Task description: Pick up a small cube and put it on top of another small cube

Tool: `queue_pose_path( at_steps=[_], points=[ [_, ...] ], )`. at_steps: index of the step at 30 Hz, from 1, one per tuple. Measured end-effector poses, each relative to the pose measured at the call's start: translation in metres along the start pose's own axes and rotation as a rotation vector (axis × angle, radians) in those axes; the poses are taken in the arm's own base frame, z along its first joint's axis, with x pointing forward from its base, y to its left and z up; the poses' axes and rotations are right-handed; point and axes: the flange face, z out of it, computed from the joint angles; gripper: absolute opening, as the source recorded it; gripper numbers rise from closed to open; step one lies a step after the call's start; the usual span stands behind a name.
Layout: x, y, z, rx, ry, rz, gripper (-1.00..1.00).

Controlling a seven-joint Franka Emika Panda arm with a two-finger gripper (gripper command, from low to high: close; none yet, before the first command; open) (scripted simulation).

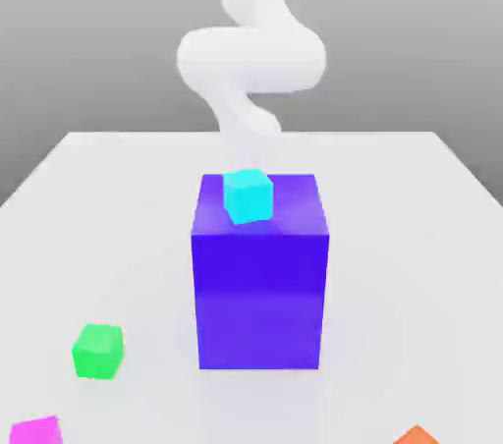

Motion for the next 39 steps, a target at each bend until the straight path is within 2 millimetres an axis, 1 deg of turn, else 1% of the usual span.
queue_pose_path(
  at_steps=[2, 5, 10, 15, 20, 24, 28, 31, 35, 36, 39],
  points=[
    [0.009, 0.003, 0.035, -0.061, -0.006, 0.069, 0.00],
    [0.022, 0.012, 0.085, -0.145, -0.014, 0.168, 0.00],
    [0.041, 0.042, 0.168, -0.278, -0.027, 0.336, 0.00],
    [0.052, 0.086, 0.248, -0.402, -0.041, 0.508, 0.00],
    [0.060, 0.150, 0.321, -0.523, -0.051, 0.698, 0.00],
    [0.051, 0.197, 0.376, -0.609, -0.070, 0.836, 0.00],
    [0.037, 0.252, 0.425, -0.694, -0.088, 0.984, 0.00],
    [0.022, 0.294, 0.457, -0.756, -0.102, 1.100, 0.00],
    [-0.004, 0.332, 0.503, -0.777, -0.107, 1.142, 0.00],
    [-0.010, 0.338, 0.512, -0.777, -0.107, 1.143, -1.00],
    [-0.010, 0.338, 0.512, -0.777, -0.106, 1.143, -1.00]
  ],
)
